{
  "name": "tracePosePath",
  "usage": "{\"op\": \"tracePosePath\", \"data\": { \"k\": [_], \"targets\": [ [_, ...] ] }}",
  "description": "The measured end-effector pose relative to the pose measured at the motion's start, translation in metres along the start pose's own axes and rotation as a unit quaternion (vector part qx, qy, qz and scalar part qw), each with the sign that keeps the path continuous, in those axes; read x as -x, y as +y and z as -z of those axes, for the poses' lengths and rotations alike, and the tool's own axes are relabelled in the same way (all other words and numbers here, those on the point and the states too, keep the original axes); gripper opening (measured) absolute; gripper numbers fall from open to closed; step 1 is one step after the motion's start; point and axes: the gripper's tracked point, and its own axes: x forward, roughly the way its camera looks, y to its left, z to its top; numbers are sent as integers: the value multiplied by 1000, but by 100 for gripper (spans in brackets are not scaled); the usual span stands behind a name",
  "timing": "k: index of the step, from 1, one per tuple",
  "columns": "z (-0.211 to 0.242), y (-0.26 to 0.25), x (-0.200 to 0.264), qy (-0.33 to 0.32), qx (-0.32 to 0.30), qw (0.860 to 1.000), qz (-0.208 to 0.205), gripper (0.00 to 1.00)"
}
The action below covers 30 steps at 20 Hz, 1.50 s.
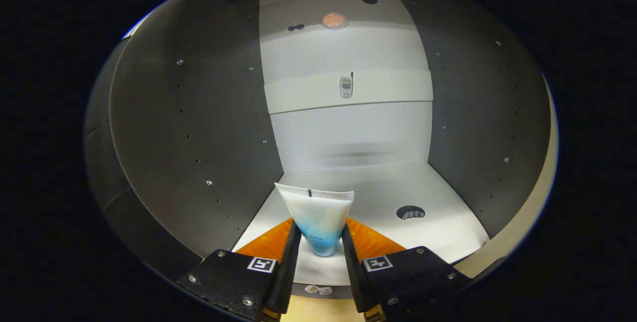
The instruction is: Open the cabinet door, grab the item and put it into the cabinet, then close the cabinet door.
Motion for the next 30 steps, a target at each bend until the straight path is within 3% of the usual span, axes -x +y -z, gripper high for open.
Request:
{"op": "tracePosePath", "data": {
  "k": [6,10,12,30],
  "targets": [
    [-5,-3,2,-11,1,1000,3,58],
    [-14,-6,22,-32,8,999,10,87],
    [-19,-8,38,-46,13,999,14,94],
    [-22,0,276,-184,27,982,-13,93]
  ]
}}
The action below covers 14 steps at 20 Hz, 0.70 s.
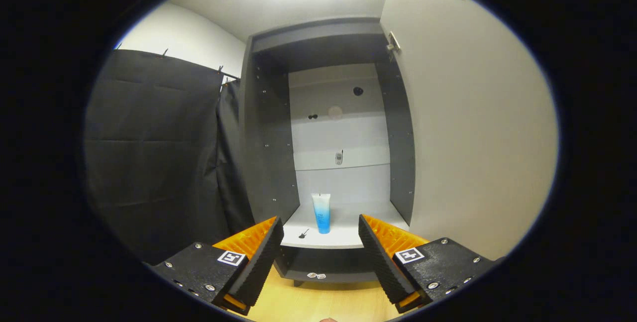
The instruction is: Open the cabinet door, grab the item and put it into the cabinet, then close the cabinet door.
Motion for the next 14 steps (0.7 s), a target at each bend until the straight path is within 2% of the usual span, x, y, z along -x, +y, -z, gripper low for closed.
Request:
{"op": "tracePosePath", "data": {
  "k": [14],
  "targets": [
    [0,-12,153,-27,7,999,-21,93]
  ]
}}
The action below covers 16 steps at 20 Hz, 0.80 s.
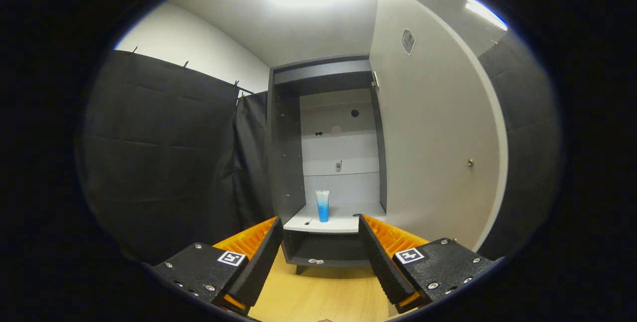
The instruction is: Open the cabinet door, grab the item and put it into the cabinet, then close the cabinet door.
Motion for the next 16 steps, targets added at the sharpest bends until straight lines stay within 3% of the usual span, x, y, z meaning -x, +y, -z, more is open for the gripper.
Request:
{"op": "tracePosePath", "data": {
  "k": [6,16],
  "targets": [
    [11,-25,48,6,3,1000,18,93],
    [-13,-111,96,-12,-5,994,106,93]
  ]
}}
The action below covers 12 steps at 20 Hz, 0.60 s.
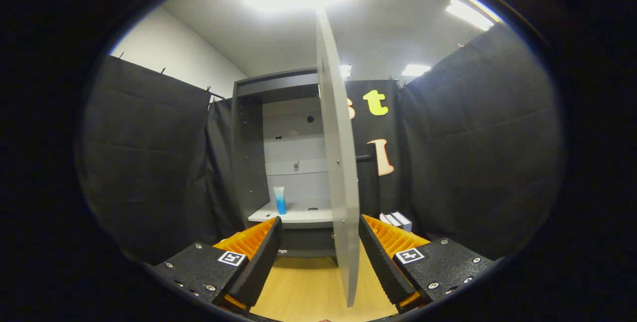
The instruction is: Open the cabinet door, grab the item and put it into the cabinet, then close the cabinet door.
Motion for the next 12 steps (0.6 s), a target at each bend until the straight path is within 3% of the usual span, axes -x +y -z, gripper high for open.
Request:
{"op": "tracePosePath", "data": {
  "k": [12],
  "targets": [
    [-17,-133,-47,-19,0,983,182,93]
  ]
}}
